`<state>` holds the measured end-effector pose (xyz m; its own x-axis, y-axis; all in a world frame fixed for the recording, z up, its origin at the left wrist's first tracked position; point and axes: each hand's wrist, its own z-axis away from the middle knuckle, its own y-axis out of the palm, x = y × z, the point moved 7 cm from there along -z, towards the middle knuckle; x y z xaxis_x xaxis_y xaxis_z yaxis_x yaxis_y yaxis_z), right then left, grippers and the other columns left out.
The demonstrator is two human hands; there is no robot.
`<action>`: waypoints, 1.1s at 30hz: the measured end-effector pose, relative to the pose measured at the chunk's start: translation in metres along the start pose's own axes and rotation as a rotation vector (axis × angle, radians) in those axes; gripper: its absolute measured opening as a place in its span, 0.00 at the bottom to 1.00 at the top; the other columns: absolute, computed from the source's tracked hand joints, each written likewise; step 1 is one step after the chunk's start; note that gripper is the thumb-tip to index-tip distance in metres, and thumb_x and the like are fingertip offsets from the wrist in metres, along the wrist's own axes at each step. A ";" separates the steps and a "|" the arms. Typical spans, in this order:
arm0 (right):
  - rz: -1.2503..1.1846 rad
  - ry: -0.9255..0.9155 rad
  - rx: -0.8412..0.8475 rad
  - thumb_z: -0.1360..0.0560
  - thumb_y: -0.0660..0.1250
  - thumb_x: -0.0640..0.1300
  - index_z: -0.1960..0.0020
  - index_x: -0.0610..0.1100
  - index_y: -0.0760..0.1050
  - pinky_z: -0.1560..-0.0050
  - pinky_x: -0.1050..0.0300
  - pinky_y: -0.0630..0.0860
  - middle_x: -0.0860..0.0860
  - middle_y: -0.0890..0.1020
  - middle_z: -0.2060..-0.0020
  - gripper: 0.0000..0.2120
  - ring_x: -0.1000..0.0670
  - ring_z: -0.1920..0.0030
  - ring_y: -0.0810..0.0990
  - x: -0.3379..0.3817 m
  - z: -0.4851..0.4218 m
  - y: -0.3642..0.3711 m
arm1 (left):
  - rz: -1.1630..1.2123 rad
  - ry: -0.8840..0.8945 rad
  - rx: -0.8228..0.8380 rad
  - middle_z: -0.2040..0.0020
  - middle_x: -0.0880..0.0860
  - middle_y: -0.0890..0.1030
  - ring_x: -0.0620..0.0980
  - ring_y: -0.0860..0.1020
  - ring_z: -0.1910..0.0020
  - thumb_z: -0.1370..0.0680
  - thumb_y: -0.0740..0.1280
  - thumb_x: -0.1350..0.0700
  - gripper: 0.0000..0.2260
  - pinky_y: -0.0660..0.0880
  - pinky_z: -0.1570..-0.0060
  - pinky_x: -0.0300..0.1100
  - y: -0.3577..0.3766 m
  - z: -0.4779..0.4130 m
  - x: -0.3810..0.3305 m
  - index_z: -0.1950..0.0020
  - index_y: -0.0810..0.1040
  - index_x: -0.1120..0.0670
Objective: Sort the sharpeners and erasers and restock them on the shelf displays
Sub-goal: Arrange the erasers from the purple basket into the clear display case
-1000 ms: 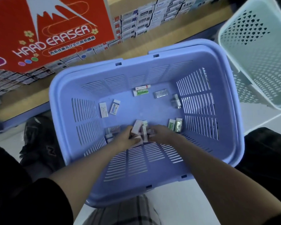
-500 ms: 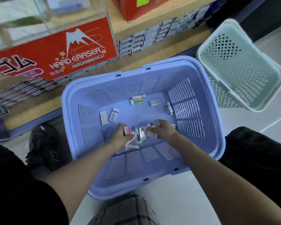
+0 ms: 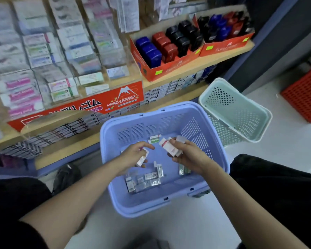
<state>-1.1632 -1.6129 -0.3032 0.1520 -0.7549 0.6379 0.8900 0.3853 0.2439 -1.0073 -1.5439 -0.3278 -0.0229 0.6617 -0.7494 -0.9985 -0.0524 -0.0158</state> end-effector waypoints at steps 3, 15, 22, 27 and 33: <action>-0.104 -0.043 0.066 0.23 0.65 0.43 0.50 0.44 0.76 0.69 0.63 0.76 0.48 0.80 0.63 0.04 0.52 0.66 0.80 0.021 0.022 0.019 | 0.030 0.089 -0.004 0.52 0.52 0.74 0.49 0.76 0.62 0.19 0.54 0.64 0.17 0.79 0.65 0.38 -0.014 0.025 -0.035 0.52 0.80 0.51; -0.192 -0.176 0.365 0.30 0.71 0.40 0.53 0.42 0.79 0.65 0.62 0.76 0.46 0.79 0.62 0.06 0.49 0.63 0.79 0.091 0.105 0.113 | -0.041 0.411 -0.089 0.60 0.57 0.73 0.50 0.73 0.64 0.30 0.69 0.40 0.20 0.70 0.72 0.40 -0.044 0.121 -0.147 0.51 0.82 0.55; -0.135 -0.315 0.447 0.32 0.68 0.32 0.51 0.42 0.76 0.62 0.59 0.79 0.42 0.82 0.55 0.11 0.44 0.57 0.83 0.120 0.133 0.147 | -0.017 0.486 -0.146 0.61 0.65 0.75 0.51 0.75 0.65 0.29 0.68 0.46 0.17 0.71 0.72 0.38 -0.081 0.151 -0.171 0.54 0.81 0.60; 0.000 -0.445 0.328 0.28 0.66 0.29 0.42 0.46 0.67 0.68 0.57 0.79 0.45 0.83 0.59 0.20 0.45 0.61 0.83 0.131 0.126 0.148 | 0.149 0.482 -0.214 0.69 0.50 0.77 0.45 0.74 0.73 0.26 0.67 0.51 0.11 0.70 0.76 0.34 -0.106 0.161 -0.176 0.57 0.80 0.60; 0.278 -0.654 0.107 0.32 0.74 0.39 0.60 0.43 0.67 0.68 0.57 0.62 0.48 0.66 0.71 0.14 0.53 0.72 0.63 0.141 0.115 0.154 | 0.208 0.474 -0.286 0.72 0.45 0.78 0.40 0.75 0.74 0.26 0.66 0.50 0.11 0.70 0.75 0.32 -0.127 0.164 -0.170 0.59 0.77 0.58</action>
<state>-1.0543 -1.5984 -0.0916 0.0484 -0.1618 0.9856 0.8035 0.5925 0.0578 -0.8844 -1.5274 -0.0901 -0.1266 0.2132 -0.9688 -0.9207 -0.3887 0.0347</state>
